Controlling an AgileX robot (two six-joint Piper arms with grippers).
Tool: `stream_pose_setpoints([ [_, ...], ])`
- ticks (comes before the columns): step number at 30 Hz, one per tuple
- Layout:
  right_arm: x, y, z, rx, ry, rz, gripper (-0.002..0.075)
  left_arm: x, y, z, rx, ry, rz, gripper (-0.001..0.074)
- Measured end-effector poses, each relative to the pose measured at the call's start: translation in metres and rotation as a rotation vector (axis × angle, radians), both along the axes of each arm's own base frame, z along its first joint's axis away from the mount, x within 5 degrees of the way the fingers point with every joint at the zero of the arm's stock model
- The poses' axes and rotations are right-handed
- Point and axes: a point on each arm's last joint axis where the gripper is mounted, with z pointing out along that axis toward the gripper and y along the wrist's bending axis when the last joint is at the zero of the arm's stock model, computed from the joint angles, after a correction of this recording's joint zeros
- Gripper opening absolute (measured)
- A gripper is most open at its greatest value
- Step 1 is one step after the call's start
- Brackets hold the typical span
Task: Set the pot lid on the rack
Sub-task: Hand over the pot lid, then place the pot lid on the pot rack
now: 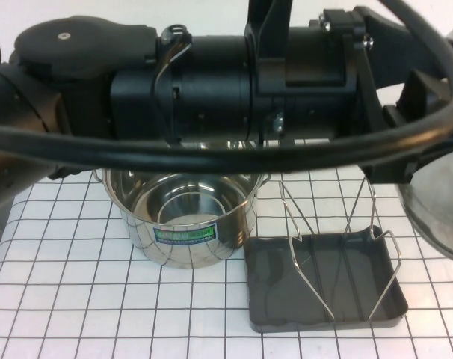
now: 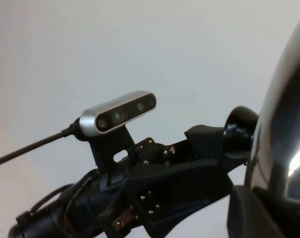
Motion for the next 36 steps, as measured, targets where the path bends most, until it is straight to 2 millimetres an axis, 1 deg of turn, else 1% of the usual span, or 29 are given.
stream_pose_setpoints([
  [3, 0.000, 0.001, 0.000, -0.041, -0.026, -0.006, 0.0111, 0.001, 0.000, -0.004, 0.043, -0.002, 0.016, 0.0540],
  [6, 0.001, 0.001, -0.001, -0.092, -0.054, -0.019, 0.0090, 0.003, 0.002, -0.007, 0.114, -0.018, 0.056, 0.0499],
  [7, 0.002, 0.000, -0.002, -0.110, -0.059, -0.041, 0.0062, 0.002, 0.004, -0.008, 0.144, -0.029, 0.073, 0.0475],
  [8, 0.003, -0.001, -0.002, -0.124, -0.065, -0.062, 0.0041, 0.002, 0.007, -0.007, 0.174, -0.040, 0.098, 0.0445],
  [10, 0.008, -0.005, -0.005, -0.173, -0.068, -0.119, 0.0025, 0.000, 0.014, -0.006, 0.238, -0.058, 0.145, 0.0367],
  [12, 0.008, -0.005, -0.005, -0.207, -0.090, -0.131, 0.0015, -0.002, 0.021, -0.003, 0.279, -0.054, 0.192, 0.0277],
  [14, 0.009, -0.005, -0.006, -0.230, -0.102, -0.138, 0.0014, -0.004, 0.028, -0.001, 0.314, -0.042, 0.234, 0.0160],
  [15, 0.010, -0.005, -0.006, -0.236, -0.101, -0.138, 0.0013, -0.005, 0.031, 0.000, 0.325, -0.034, 0.251, 0.0114],
  [16, 0.012, -0.004, -0.007, -0.240, -0.095, -0.126, 0.0013, -0.007, 0.034, 0.002, 0.344, -0.038, 0.268, 0.0074],
  [18, 0.019, -0.003, -0.009, -0.245, -0.069, -0.095, 0.0013, -0.012, 0.043, 0.003, 0.399, -0.048, 0.296, 0.0031],
  [21, 0.030, 0.001, -0.014, -0.252, -0.020, -0.016, 0.0013, -0.022, 0.060, 0.005, 0.511, -0.035, 0.349, 0.0010],
  [23, 0.038, 0.004, -0.017, -0.258, 0.013, 0.043, 0.0013, -0.028, 0.072, 0.003, 0.598, 0.006, 0.386, 0.0005],
  [24, 0.043, 0.006, -0.018, -0.259, 0.029, 0.074, 0.0013, -0.031, 0.080, 0.001, 0.666, 0.032, 0.419, 0.0004],
  [26, 0.053, 0.008, -0.016, -0.272, 0.047, 0.133, 0.0013, -0.036, 0.095, -0.002, 0.776, 0.076, 0.477, 0.0003],
  [29, 0.068, 0.011, -0.008, -0.280, 0.052, 0.216, 0.0013, -0.044, 0.113, -0.003, 0.885, 0.113, 0.546, 0.0001],
  [32, 0.081, 0.014, 0.001, -0.285, 0.043, 0.278, 0.0013, -0.057, 0.129, 0.003, 0.886, 0.119, 0.613, 0.0000],
  [36, 0.093, 0.021, 0.007, -0.288, 0.048, 0.334, 0.0013, -0.079, 0.150, 0.006, 0.762, 0.168, 0.704, -0.0001],
])
